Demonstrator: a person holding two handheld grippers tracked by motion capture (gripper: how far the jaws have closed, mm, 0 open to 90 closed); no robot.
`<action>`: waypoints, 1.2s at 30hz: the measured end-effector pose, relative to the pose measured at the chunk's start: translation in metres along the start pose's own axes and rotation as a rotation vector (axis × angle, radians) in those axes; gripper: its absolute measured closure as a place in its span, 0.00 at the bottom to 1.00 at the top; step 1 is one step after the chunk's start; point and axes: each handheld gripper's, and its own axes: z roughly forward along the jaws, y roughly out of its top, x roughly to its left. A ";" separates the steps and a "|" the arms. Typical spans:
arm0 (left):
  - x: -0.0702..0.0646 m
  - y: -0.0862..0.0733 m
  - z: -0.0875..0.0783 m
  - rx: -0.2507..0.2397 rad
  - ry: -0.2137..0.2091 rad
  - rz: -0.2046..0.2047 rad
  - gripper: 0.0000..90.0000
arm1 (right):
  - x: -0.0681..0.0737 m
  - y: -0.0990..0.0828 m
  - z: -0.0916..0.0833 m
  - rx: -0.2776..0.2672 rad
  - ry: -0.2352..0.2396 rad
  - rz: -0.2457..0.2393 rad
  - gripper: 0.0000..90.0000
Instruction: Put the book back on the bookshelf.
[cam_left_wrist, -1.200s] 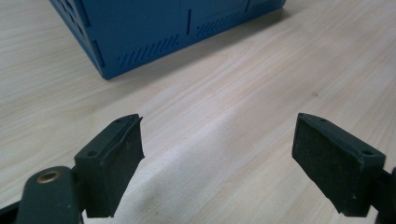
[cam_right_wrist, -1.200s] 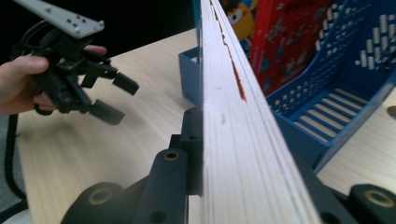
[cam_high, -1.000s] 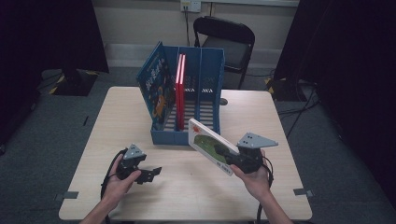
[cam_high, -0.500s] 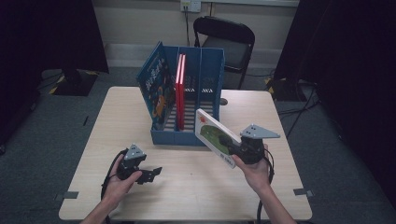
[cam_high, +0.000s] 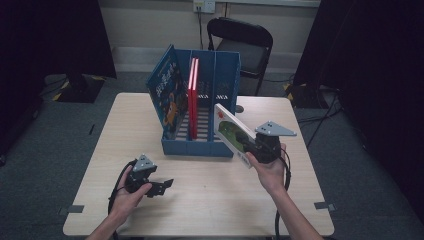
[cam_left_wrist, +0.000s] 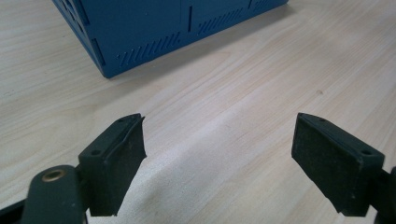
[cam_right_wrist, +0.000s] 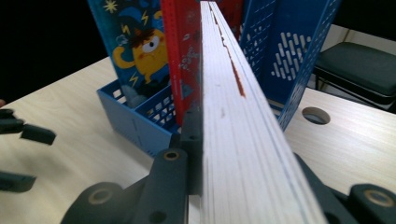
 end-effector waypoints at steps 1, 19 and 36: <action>0.000 0.000 0.000 -0.002 0.000 -0.003 0.19 | 0.000 0.001 0.002 0.002 -0.006 0.006 0.85; 0.000 0.000 0.000 -0.005 -0.004 -0.001 0.19 | -0.004 0.013 0.042 0.031 -0.112 0.060 0.85; 0.001 0.000 0.000 0.003 -0.005 -0.002 0.19 | -0.013 0.028 0.087 0.079 -0.221 0.101 0.85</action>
